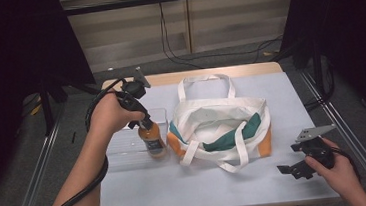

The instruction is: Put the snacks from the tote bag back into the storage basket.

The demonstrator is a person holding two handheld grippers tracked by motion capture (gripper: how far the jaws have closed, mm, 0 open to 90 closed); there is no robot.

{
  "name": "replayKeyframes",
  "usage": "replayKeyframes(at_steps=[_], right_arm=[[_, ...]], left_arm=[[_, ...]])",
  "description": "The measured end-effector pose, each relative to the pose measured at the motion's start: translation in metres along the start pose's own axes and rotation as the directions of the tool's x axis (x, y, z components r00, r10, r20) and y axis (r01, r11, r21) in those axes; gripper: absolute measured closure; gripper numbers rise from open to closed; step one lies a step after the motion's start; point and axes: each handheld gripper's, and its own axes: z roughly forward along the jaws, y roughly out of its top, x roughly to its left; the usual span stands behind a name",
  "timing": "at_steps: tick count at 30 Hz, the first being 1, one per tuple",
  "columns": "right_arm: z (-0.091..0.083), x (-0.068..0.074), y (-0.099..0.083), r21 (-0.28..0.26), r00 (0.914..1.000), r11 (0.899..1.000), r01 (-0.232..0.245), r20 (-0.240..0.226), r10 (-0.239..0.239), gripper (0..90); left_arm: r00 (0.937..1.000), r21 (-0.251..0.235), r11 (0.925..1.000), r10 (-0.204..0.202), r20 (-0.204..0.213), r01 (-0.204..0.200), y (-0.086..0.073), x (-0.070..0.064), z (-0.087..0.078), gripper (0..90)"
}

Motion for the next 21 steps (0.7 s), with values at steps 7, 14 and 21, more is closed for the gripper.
replayKeyframes(at_steps=[7, 14, 21], right_arm=[[0.0019, 0.0015, 0.0028, 0.005, 1.0000, 1.000, 0.008, 0.000, -0.008, 2.5], [0.0000, 0.0002, 0.0013, -0.003, 0.9999, 1.000, 0.008, -0.006, -0.008, 2.5], [-0.0007, -0.0006, 0.0007, -0.004, 1.0000, 1.000, 0.009, -0.005, -0.009, 2.5]], left_arm=[[1.0000, 0.002, 1.0000, -0.001, 0.001, 0.001, -0.0005, -0.0002, 0.0029, 59.4], [0.9999, 0.003, 1.0000, -0.008, -0.006, 0.008, -0.0002, -0.0022, 0.0039, 59.4], [1.0000, -0.004, 1.0000, -0.001, -0.010, 0.001, 0.0003, -0.0046, 0.0051, 59.3]])
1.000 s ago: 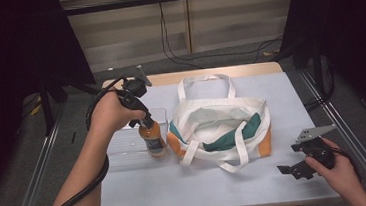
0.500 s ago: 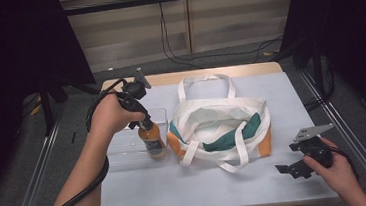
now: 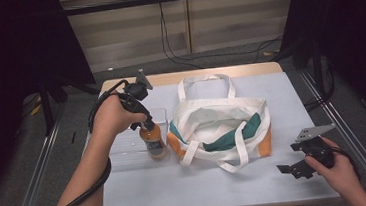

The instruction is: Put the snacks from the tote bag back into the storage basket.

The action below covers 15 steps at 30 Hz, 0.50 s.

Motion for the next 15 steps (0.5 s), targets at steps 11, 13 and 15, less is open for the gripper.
replayKeyframes(at_steps=[11, 13, 15], right_arm=[[-0.0009, 0.0009, -0.0016, 0.006, 1.0000, 1.000, -0.005, 0.005, 0.004, 2.5], [-0.0007, 0.0015, -0.0018, 0.006, 1.0000, 1.000, -0.008, 0.001, 0.008, 2.5], [-0.0005, 0.0013, -0.0019, 0.004, 1.0000, 1.000, -0.006, 0.002, 0.006, 2.5]], left_arm=[[1.0000, -0.016, 0.9999, 0.002, 0.009, -0.002, -0.0027, 0.0014, 0.0003, 59.0], [0.9999, -0.016, 0.9999, 0.001, 0.012, -0.001, -0.0026, 0.0017, 0.0004, 58.9], [0.9998, -0.017, 0.9999, -0.001, 0.019, 0.002, -0.0026, 0.0020, 0.0007, 58.8]])
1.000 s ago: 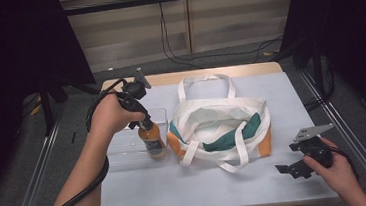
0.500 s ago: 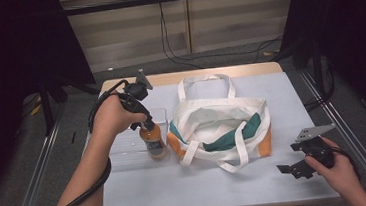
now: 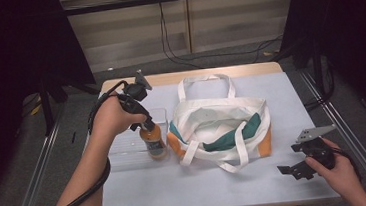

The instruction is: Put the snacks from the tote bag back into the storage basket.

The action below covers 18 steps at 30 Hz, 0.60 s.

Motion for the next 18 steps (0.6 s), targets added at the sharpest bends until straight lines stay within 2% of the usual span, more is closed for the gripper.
replayKeyframes(at_steps=[5, 7, 9, 13, 16, 17, 18], right_arm=[[0.001, -0.001, -0.001, 0.000, 1.0000, 1.000, 0.003, -0.003, -0.003, 2.5], [0.001, -0.001, -0.001, 0.001, 1.0000, 1.000, 0.001, -0.009, -0.001, 2.5], [0.001, -0.001, -0.001, 0.003, 0.9999, 1.000, 0.001, -0.010, -0.001, 2.5], [0.001, -0.001, -0.001, 0.005, 1.0000, 1.000, 0.001, -0.005, -0.001, 2.5], [0.001, -0.001, -0.001, 0.006, 1.0000, 1.000, 0.004, -0.002, -0.004, 2.5], [0.001, -0.001, -0.001, 0.004, 1.0000, 1.000, 0.002, -0.004, -0.002, 2.5], [0.001, -0.001, -0.001, 0.005, 1.0000, 1.000, 0.003, -0.004, -0.003, 2.5]], left_arm=[[0.9999, -0.009, 1.0000, 0.003, 0.015, -0.003, -0.001, 0.002, 0.001, 57.9], [0.9999, -0.009, 0.9999, 0.005, 0.010, -0.005, -0.002, 0.003, 0.001, 54.3], [0.9997, -0.009, 0.9999, -0.010, 0.020, 0.010, -0.003, 0.004, 0.002, 52.9], [0.9997, -0.010, 0.9998, -0.014, 0.019, 0.014, -0.005, 0.006, 0.000, 48.1], [0.9995, -0.016, 0.9997, -0.017, 0.028, 0.017, -0.008, 0.008, -0.001, 48.1], [0.9992, -0.016, 0.9994, -0.029, 0.026, 0.029, -0.009, 0.007, -0.001, 47.7], [0.9993, -0.014, 0.9997, -0.021, 0.031, 0.021, -0.010, 0.008, -0.001, 47.2]])
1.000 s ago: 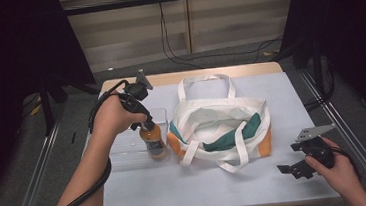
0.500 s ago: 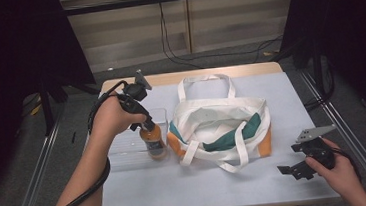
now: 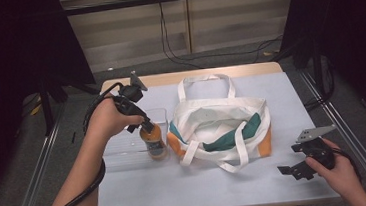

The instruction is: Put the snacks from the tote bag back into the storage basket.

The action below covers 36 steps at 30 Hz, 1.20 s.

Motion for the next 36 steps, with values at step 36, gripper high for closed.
replayKeyframes(at_steps=[36], right_arm=[[0.002, 0.001, 0.004, -0.005, 1.0000, 1.000, 0.003, -0.005, -0.004, 2.4]], left_arm=[[0.9999, -0.095, 0.9955, -0.001, -0.014, -0.001, -0.030, 0.011, 0.000, 16.0]])
